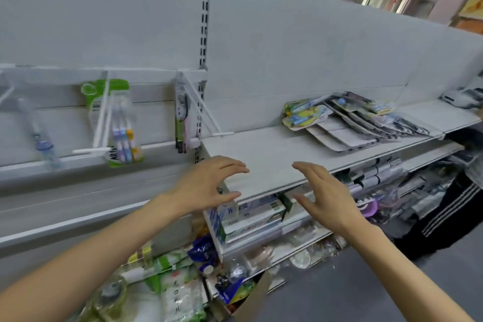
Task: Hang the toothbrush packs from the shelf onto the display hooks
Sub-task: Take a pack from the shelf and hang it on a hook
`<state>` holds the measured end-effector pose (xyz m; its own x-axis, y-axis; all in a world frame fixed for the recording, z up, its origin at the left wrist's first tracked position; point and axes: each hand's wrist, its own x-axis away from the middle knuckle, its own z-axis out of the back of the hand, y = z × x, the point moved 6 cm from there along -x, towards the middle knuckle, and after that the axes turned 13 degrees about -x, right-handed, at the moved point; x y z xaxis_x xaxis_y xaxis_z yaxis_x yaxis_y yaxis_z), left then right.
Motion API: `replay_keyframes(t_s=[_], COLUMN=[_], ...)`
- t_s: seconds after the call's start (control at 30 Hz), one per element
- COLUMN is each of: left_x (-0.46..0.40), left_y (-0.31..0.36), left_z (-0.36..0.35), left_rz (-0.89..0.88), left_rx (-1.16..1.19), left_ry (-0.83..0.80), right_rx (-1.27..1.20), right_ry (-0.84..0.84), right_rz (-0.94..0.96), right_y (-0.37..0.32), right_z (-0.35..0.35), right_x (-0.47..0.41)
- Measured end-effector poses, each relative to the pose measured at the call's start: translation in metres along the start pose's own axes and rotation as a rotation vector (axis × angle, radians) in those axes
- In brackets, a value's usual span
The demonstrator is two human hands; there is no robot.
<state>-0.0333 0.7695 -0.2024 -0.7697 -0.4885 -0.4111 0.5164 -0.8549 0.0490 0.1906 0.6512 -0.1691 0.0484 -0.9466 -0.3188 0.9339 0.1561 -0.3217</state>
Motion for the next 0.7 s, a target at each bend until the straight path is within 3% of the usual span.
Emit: replay_keyframes(t_s=[0.33, 0.57, 0.7], left_x=[-0.156, -0.258, -0.305], left_y=[0.021, 0.046, 0.047], left_z=[-0.073, -0.132, -0.155], left_rz=[0.252, 0.395, 0.414], left_rx=[-0.002, 0.088, 0.019], left_ry=[-0.005, -0.018, 0.030], right_rx=[0.040, 0.157, 0.189], right_ry=[0.069, -0.041, -0.059], right_rz=[-0.177, -0.072, 0.017], right_y=[0.202, 0.292, 0.316], right_z=[0.046, 0.032, 0.025], right_x=[-0.084, -0.117, -0.127])
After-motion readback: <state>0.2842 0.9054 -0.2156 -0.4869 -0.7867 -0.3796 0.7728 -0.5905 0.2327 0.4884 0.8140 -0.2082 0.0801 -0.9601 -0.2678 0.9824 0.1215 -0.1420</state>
